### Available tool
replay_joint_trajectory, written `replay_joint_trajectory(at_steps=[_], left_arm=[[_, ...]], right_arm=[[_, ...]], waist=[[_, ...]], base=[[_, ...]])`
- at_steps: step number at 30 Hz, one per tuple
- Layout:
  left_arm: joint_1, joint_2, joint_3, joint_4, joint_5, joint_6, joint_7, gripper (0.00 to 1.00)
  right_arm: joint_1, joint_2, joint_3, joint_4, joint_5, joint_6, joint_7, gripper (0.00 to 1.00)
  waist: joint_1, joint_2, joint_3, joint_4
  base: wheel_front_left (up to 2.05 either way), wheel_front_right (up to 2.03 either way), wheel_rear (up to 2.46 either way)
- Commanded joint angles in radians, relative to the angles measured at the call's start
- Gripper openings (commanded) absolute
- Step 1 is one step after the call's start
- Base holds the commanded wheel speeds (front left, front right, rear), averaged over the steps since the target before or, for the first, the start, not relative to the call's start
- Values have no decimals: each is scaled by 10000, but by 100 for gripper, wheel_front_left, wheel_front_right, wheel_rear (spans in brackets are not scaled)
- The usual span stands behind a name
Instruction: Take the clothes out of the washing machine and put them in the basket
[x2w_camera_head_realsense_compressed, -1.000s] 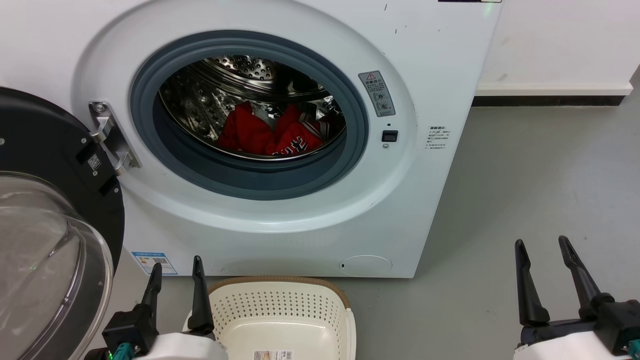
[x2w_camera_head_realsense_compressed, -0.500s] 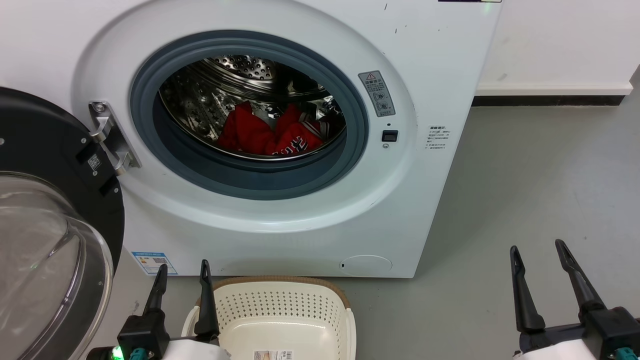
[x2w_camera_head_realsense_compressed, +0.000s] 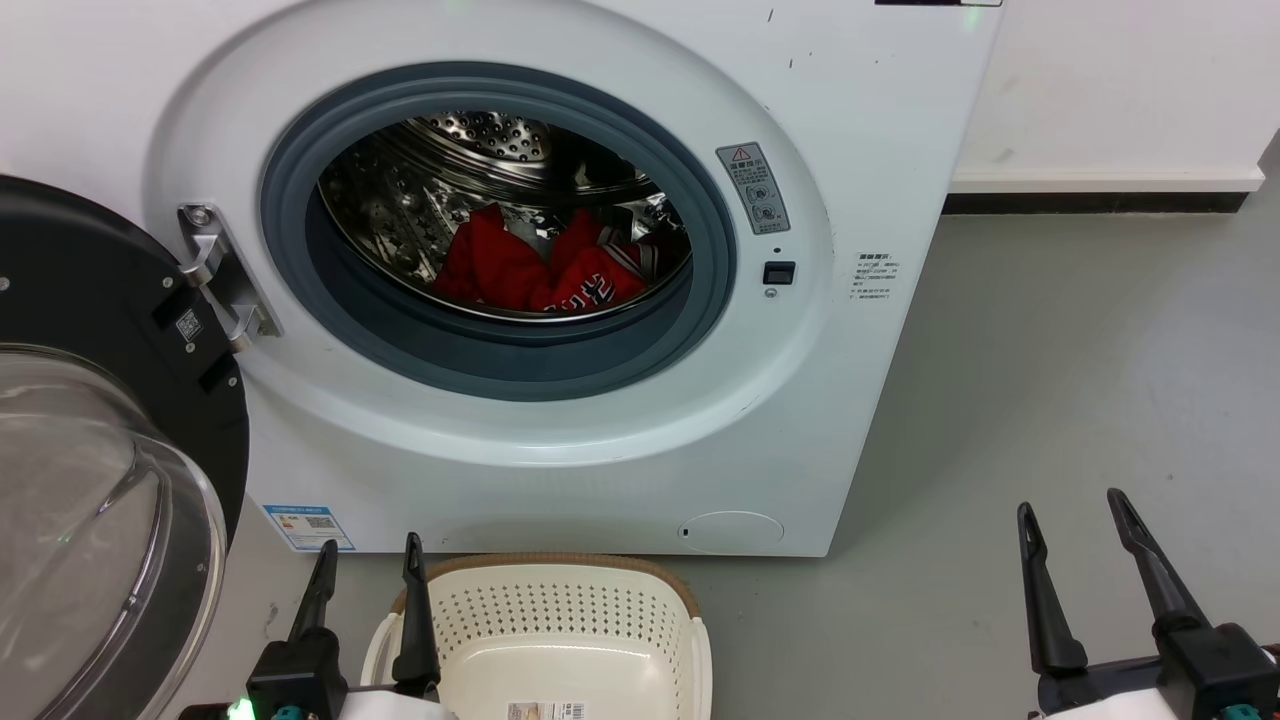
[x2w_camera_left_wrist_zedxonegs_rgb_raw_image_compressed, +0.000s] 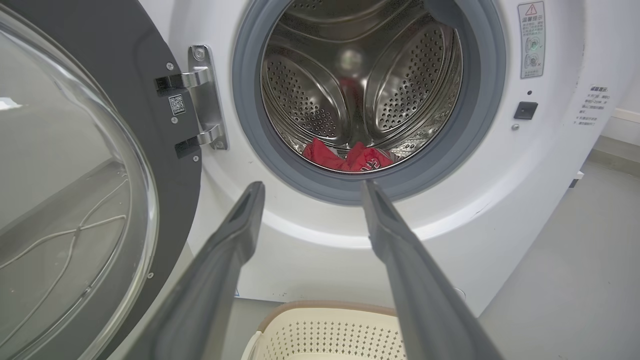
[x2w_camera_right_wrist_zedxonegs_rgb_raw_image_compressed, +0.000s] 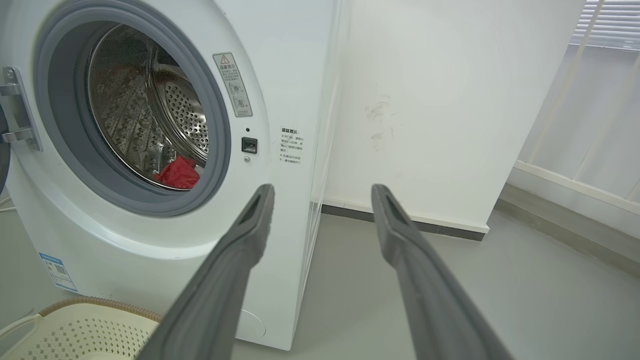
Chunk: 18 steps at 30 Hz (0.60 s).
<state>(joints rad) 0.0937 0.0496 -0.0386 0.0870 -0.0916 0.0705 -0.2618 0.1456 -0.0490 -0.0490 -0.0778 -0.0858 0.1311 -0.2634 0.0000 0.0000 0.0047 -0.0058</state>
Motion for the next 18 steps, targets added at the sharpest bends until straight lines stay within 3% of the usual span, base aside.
replay_joint_trajectory(at_steps=[1,18], left_arm=[[52,12,3,17,11,-13,-49,100],[34,11,6,173,-22,-3,-41,100]], right_arm=[[111,-22,0,45,118,-7,-20,100],[18,-21,-38,283,304,-7,-20,100]], waist=[[0,0,1,-1],[0,0,7,-21]], base=[[0,0,0],[0,0,0]])
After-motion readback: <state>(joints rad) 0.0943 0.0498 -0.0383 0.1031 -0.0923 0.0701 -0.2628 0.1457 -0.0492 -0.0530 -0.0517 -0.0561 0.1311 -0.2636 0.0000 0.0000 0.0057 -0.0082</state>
